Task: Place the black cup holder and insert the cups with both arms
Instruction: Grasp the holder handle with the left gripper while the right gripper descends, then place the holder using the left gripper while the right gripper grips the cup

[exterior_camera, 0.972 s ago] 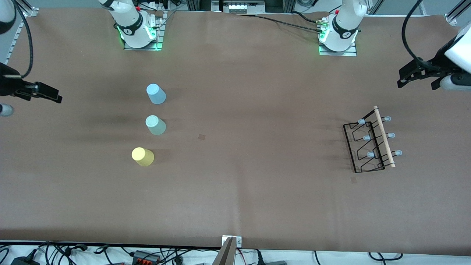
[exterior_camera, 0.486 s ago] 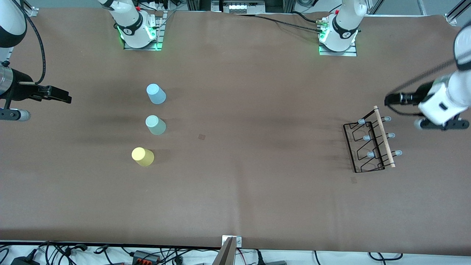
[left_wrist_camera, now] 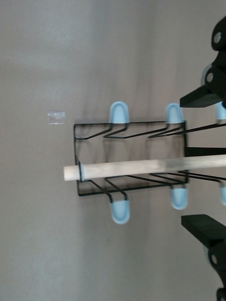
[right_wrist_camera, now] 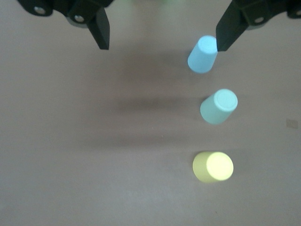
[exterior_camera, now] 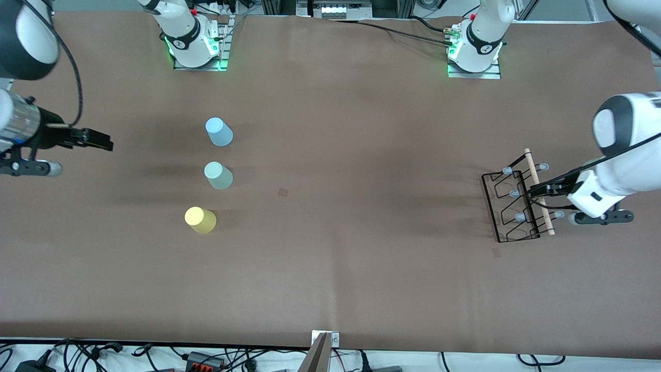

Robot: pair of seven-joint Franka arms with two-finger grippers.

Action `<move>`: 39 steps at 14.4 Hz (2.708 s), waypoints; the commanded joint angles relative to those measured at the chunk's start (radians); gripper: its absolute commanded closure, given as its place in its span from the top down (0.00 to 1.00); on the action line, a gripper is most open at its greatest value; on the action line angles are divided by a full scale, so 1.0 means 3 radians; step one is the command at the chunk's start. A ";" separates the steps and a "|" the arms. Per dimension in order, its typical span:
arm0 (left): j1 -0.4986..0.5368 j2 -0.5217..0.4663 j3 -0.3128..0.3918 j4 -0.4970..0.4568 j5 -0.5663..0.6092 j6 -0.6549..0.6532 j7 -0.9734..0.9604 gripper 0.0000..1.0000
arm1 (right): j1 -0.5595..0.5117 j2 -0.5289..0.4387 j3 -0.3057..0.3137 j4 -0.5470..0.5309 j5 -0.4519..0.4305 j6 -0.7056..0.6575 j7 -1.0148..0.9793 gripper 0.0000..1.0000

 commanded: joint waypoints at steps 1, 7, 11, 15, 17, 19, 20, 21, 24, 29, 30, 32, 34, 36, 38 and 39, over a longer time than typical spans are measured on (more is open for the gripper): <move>-0.0009 -0.0149 0.0000 -0.0407 0.0084 0.0417 0.0006 1.00 | 0.0140 -0.0061 0.0002 -0.0355 0.0014 0.0481 0.0013 1.00; -0.0004 -0.0159 0.0000 -0.0510 0.0084 0.0515 0.0006 0.46 | 0.0360 0.0031 0.0002 -0.0836 0.0101 0.1234 0.0233 1.00; -0.0004 -0.0154 0.0000 -0.0505 0.0084 0.0500 0.0016 0.17 | 0.0692 0.0281 0.0002 -0.0903 0.0101 0.1750 0.0565 1.00; -0.0004 -0.0169 0.0000 -0.0454 0.0084 0.0474 0.0011 0.03 | 0.0928 0.0435 -0.0003 -0.1060 0.0090 0.2179 0.0949 1.00; -0.0009 -0.0185 -0.0026 -0.0266 0.0084 0.0231 0.0006 0.02 | 0.0918 0.0415 0.0002 -0.1381 0.0096 0.2511 0.0954 1.00; -0.0060 -0.0185 -0.0087 -0.0010 0.0084 -0.0153 -0.0025 0.03 | 0.0923 0.0400 0.0002 -0.1602 0.0090 0.2772 0.0959 1.00; -0.0080 -0.0179 -0.0194 0.0112 0.0084 -0.0312 -0.0040 0.03 | 0.0928 0.0410 0.0002 -0.1623 0.0090 0.2809 0.0954 1.00; -0.0080 -0.0184 -0.0306 0.0190 0.0064 -0.0450 -0.0076 0.03 | 0.0933 0.0420 0.0002 -0.1629 0.0096 0.2809 0.0959 1.00; -0.0086 -0.0179 -0.0725 0.0292 0.0028 -0.0594 -0.0356 0.03 | 0.0943 0.0425 0.0002 -0.1664 0.0096 0.2819 0.1056 1.00; -0.0355 -0.0098 -0.1197 0.0328 0.0048 -0.0482 -0.1261 0.01 | 0.1061 0.0486 0.0002 -0.1711 0.0096 0.2860 0.1383 1.00; -0.0493 -0.0072 -0.1197 0.0399 0.0048 -0.0426 -0.1328 0.01 | 0.1081 0.0507 0.0002 -0.1716 0.0096 0.2871 0.1384 1.00; -0.0744 0.0035 -0.1197 0.0461 0.0053 -0.0395 -0.1517 0.01 | 0.1087 0.0522 0.0002 -0.1756 0.0096 0.2906 0.1384 1.00; -0.0954 0.0157 -0.1192 0.0583 0.0079 -0.0308 -0.1839 0.01 | 0.1081 0.0522 0.0002 -0.1874 0.0090 0.3049 0.1384 1.00; -0.1153 0.0311 -0.1192 0.0691 0.0079 -0.0242 -0.2044 0.01 | 0.1081 0.0522 -0.0003 -0.1940 0.0085 0.3116 0.1379 1.00; -0.1332 0.0439 -0.1171 0.0717 0.0089 -0.0130 -0.2223 0.01 | 0.1081 0.0522 -0.0003 -0.1941 0.0085 0.3121 0.1384 1.00; -0.1369 0.0480 -0.1176 0.0717 0.0165 -0.0033 -0.2305 0.01 | 0.1081 0.0522 -0.0003 -0.1946 0.0085 0.3121 0.1384 1.00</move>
